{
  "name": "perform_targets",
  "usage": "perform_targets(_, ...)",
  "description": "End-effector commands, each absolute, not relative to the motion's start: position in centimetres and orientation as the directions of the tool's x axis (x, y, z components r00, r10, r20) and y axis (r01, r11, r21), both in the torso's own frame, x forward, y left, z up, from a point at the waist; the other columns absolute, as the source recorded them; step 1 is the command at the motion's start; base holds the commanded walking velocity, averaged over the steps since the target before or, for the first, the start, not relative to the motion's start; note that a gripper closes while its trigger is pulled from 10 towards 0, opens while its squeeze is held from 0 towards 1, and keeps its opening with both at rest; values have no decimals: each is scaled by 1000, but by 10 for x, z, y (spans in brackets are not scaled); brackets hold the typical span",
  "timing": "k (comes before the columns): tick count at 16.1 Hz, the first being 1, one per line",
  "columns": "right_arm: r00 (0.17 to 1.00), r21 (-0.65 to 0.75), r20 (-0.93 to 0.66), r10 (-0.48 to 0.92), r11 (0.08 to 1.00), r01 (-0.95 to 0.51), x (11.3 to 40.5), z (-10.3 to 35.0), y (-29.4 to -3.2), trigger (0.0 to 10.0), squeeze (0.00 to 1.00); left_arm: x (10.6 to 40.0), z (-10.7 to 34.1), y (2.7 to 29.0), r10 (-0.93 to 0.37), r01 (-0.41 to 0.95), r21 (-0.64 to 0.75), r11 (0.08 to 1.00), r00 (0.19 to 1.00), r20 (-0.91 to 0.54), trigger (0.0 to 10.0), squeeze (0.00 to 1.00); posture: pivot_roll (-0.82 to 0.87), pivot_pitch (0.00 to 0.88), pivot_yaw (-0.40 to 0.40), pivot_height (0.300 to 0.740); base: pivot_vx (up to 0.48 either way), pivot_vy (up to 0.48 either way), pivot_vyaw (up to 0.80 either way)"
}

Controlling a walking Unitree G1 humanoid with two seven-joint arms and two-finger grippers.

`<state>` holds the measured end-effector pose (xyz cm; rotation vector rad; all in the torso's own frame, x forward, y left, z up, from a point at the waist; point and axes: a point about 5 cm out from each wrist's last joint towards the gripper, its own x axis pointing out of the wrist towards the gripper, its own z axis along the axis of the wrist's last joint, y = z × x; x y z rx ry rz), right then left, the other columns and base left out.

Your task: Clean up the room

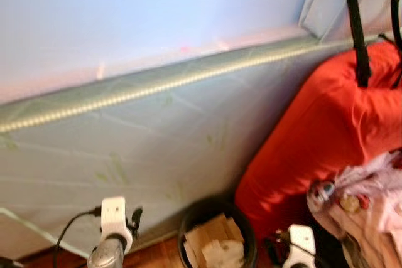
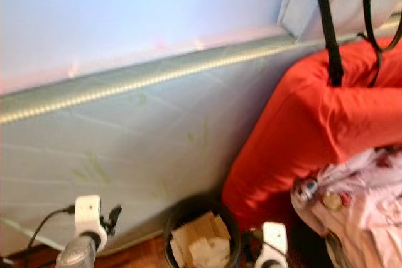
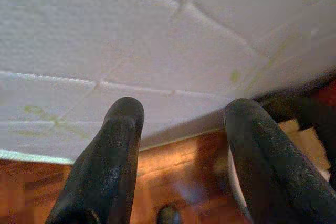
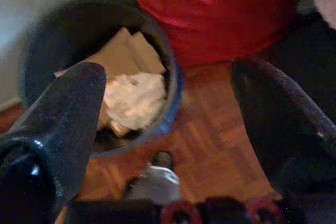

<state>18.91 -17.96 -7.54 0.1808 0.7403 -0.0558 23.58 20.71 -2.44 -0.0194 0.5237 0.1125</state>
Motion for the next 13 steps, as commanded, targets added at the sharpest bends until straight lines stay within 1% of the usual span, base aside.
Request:
perform_targets(1, 737, 173, -675, 18, 976, 134, 190, -76, -176, 10000, 0, 227, -36, 208, 93, -93, 29, 995, 829, -551, 10000, 0, 130, 0, -10, 731, 0, 0, 0)
perform_targets(3, 736, 189, -674, 64, 978, 87, 199, -73, -162, 10000, 0, 225, -46, 212, 108, -100, 48, 994, 782, -614, 10000, 0, 102, 0, 0, 731, 0, 0, 0)
perform_targets(5, 737, 187, -674, 49, 977, 107, 204, -71, -166, 10000, 0, 221, -53, 213, 114, -101, 58, 993, 751, -650, 10000, 0, 101, 0, 0, 731, 0, 0, 0)
perform_targets(7, 720, 183, -692, 45, 976, 115, 201, -73, -167, 10000, 0, 217, -56, 214, 117, -104, 60, 993, 732, -671, 10000, 0, 102, 0, -2, 731, 0, 0, 0)
perform_targets(8, 709, 197, -704, 40, 970, 141, 197, -75, -168, 10000, 0, 211, -61, 215, 131, -117, 68, 991, 709, -693, 10000, 0, 104, 0, -5, 731, 0, 0, 0)
perform_targets(10, 662, 170, -748, 52, 979, 114, 183, -83, -169, 10000, 0, 200, -69, 212, 132, -116, 73, 991, 674, -727, 10000, 0, 95, 0, -19, 731, 0, 0, -631)
perform_targets(13, 642, 144, -766, 32, 982, 123, 173, -87, -175, 10000, 0, 194, -72, 209, 133, -129, 62, 990, 670, -730, 10000, 0, 94, 0, -31, 731, 0, 0, -640)
